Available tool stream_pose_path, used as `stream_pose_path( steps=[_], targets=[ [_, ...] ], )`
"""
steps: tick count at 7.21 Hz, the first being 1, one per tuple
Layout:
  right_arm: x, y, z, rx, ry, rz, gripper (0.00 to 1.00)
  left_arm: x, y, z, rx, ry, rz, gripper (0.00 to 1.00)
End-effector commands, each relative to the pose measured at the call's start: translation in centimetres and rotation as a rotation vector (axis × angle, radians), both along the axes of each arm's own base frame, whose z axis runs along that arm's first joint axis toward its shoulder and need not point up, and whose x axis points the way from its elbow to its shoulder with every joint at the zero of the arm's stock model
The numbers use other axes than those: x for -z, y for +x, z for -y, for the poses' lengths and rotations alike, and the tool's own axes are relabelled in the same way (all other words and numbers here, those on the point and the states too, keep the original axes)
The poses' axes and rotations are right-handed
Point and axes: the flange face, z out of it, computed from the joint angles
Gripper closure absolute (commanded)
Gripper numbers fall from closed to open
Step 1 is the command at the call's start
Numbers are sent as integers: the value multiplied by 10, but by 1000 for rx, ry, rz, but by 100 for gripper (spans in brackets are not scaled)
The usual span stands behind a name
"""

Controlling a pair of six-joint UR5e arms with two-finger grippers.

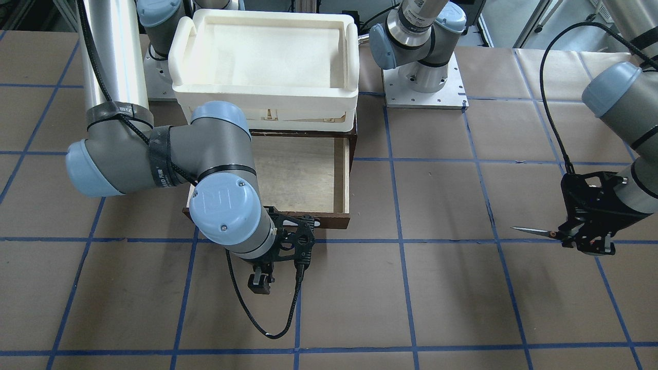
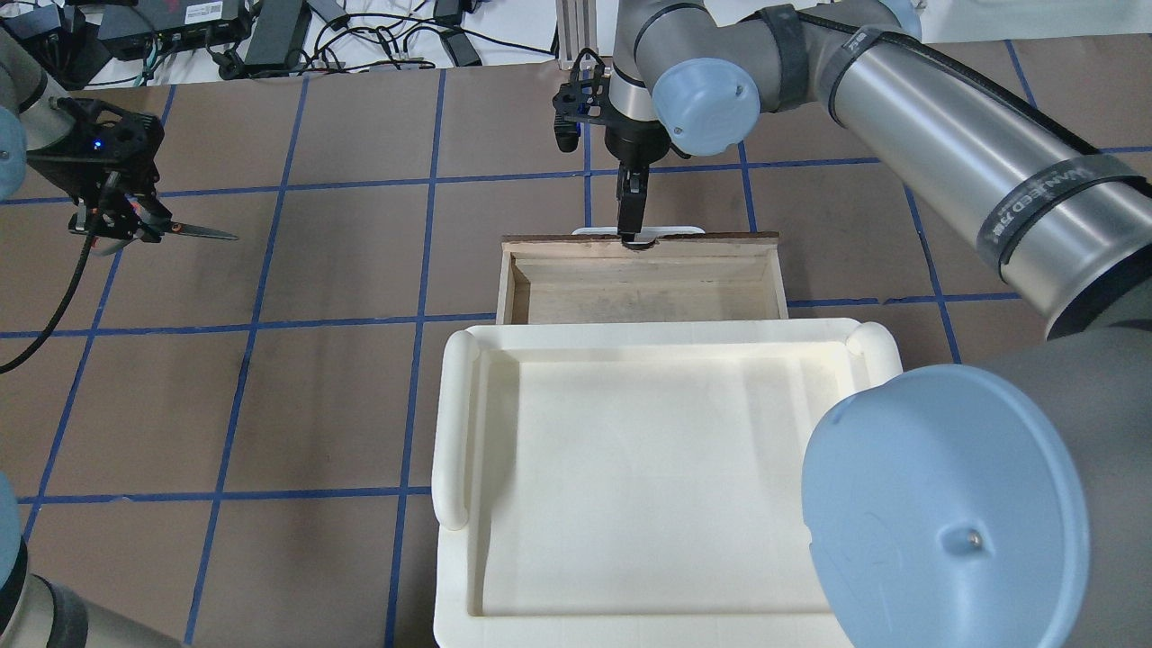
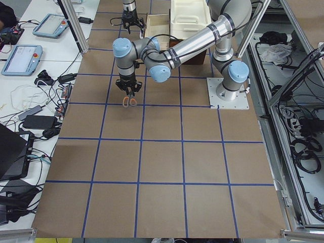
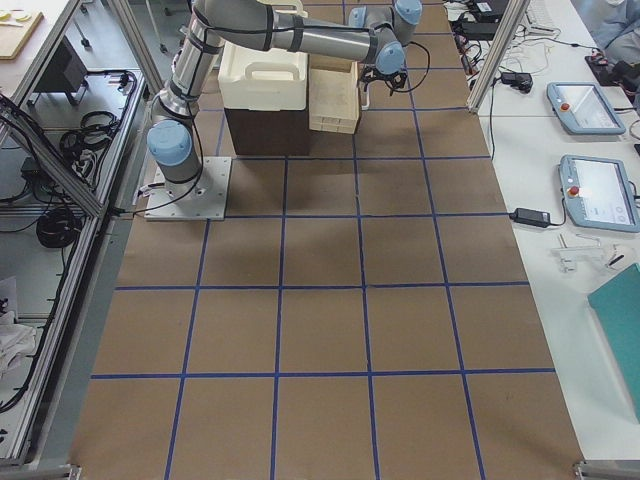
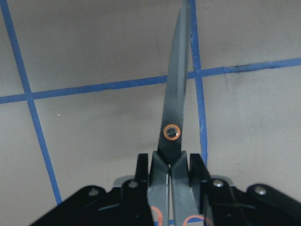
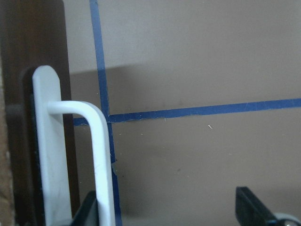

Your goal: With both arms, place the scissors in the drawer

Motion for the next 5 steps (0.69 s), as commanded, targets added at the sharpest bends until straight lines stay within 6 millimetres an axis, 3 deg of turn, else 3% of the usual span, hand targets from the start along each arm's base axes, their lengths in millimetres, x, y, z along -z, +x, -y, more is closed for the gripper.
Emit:
stream_pose_path(
  steps=[1, 5],
  targets=[
    [-5, 0, 6, 2, -18, 4, 0, 0, 0, 0, 0, -1, -4, 100],
    [-9, -2, 8, 18, -26, 4, 0, -3, -4, -1, -12, -1, -2, 100]
  ],
)
